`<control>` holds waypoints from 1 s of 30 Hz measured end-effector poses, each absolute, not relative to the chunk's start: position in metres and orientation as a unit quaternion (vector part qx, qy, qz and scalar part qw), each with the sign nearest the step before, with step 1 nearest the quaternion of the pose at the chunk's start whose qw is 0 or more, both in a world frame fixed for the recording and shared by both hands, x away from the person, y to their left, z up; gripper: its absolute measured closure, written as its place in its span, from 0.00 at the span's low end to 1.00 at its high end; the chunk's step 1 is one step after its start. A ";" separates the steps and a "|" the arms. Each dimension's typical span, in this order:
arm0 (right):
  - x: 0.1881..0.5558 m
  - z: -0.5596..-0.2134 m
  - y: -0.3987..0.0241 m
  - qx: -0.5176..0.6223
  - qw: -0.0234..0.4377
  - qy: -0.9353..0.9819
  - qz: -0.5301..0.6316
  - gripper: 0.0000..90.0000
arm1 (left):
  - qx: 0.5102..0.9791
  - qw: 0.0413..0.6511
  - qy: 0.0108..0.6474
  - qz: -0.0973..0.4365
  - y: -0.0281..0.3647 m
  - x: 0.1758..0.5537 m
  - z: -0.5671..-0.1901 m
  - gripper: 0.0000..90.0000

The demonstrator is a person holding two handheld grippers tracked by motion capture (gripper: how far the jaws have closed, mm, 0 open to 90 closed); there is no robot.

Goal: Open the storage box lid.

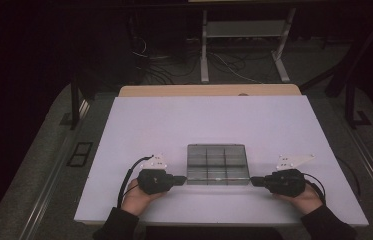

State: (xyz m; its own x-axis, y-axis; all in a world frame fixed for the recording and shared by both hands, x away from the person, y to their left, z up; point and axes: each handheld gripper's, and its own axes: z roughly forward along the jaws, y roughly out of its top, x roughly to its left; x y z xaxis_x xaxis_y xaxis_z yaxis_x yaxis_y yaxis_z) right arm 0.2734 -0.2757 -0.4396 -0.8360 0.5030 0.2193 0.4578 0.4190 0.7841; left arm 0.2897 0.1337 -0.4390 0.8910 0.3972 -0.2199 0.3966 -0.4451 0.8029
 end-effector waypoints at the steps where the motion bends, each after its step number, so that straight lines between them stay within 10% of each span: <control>1: 0.273 -0.440 -0.276 0.286 0.025 0.842 0.458 0.99 | 0.850 0.472 0.234 0.000 0.134 0.290 -0.439 0.99; 30: 0.276 -0.440 -0.276 0.289 0.022 0.841 0.458 0.99 | 0.851 0.473 0.228 0.003 0.134 0.292 -0.439 0.99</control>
